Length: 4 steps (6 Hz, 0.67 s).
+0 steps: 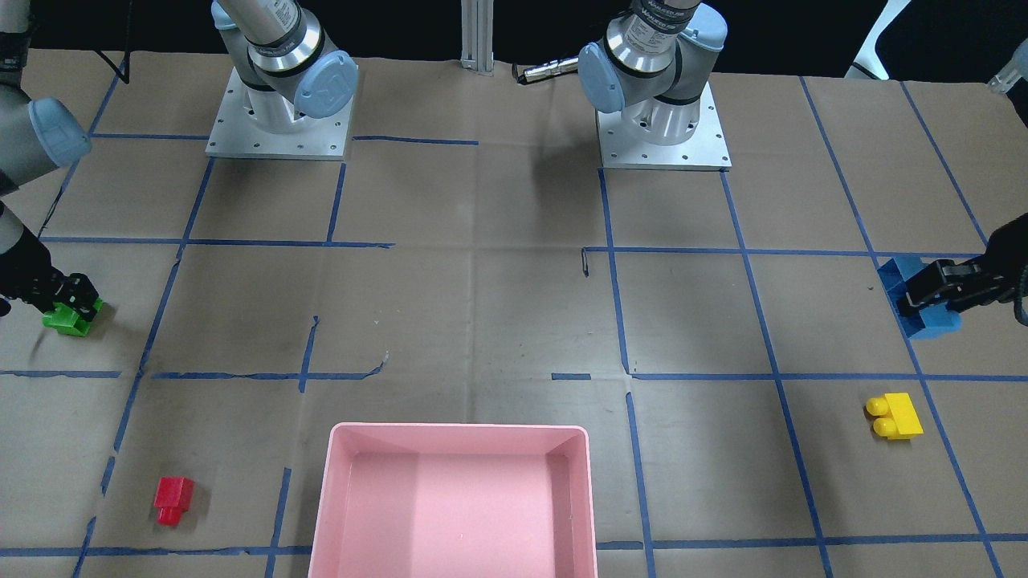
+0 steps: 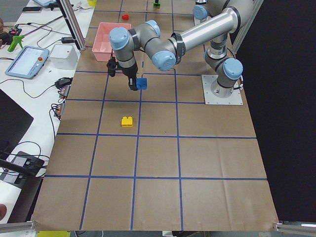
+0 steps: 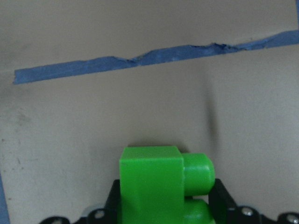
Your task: Put all blocks into box
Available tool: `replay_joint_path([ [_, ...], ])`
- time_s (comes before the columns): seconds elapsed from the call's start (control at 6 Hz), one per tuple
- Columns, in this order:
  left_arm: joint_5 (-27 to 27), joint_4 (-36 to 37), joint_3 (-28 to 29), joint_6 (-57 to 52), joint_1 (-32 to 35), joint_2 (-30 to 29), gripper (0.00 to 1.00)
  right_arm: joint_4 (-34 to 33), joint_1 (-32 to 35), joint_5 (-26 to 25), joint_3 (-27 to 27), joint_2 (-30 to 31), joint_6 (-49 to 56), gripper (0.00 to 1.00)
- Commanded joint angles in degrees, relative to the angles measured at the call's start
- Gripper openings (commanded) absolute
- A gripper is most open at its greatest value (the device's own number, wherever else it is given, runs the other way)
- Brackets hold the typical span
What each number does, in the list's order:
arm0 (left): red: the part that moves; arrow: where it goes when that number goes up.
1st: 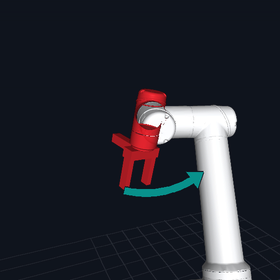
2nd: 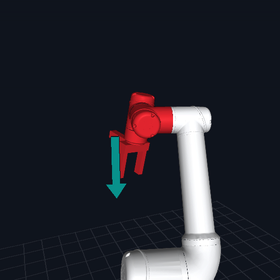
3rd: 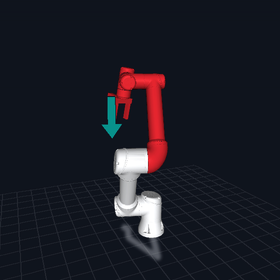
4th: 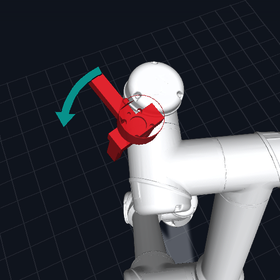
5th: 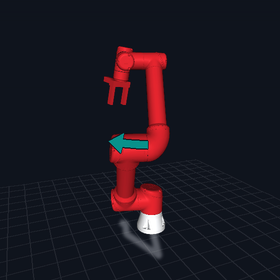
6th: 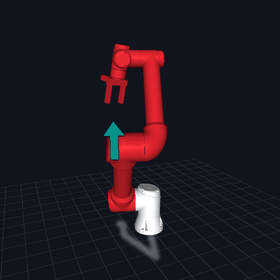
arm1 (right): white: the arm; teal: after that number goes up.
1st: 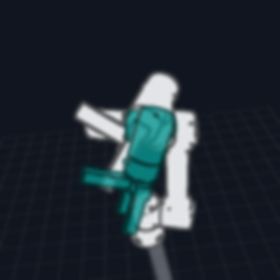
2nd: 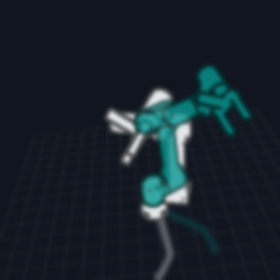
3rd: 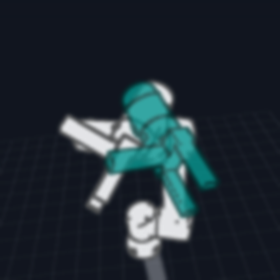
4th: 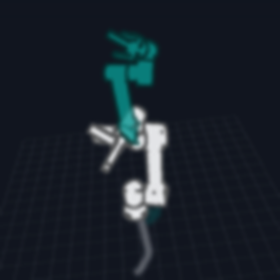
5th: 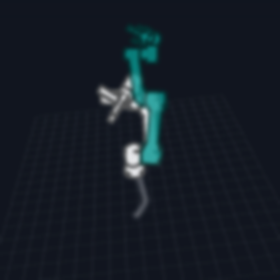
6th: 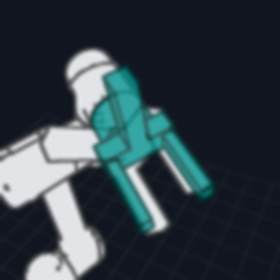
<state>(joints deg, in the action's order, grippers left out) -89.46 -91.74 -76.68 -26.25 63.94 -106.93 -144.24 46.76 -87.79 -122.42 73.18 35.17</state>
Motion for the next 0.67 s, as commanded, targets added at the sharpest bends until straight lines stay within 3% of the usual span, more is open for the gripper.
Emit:
replay_joint_path([
  [0.0,0.2,-0.8,8.4,0.4,10.4,-4.3,0.05,8.0,0.4,-0.1,3.6,3.1,0.1,0.08],
  [0.17,-0.2,-1.0,13.0,5.0,17.1,-7.4,0.05,17.7,2.2,0.7,9.3,7.2,0.9,0.06],
  [0.33,0.2,-1.0,17.8,13.2,24.0,-11.9,0.05,21.7,7.0,0.7,14.3,7.8,5.8,0.06],
  [0.5,0.5,-0.5,22.2,21.9,29.3,-16.9,0.05,21.5,13.1,0.8,17.5,7.2,9.6,0.06],
])
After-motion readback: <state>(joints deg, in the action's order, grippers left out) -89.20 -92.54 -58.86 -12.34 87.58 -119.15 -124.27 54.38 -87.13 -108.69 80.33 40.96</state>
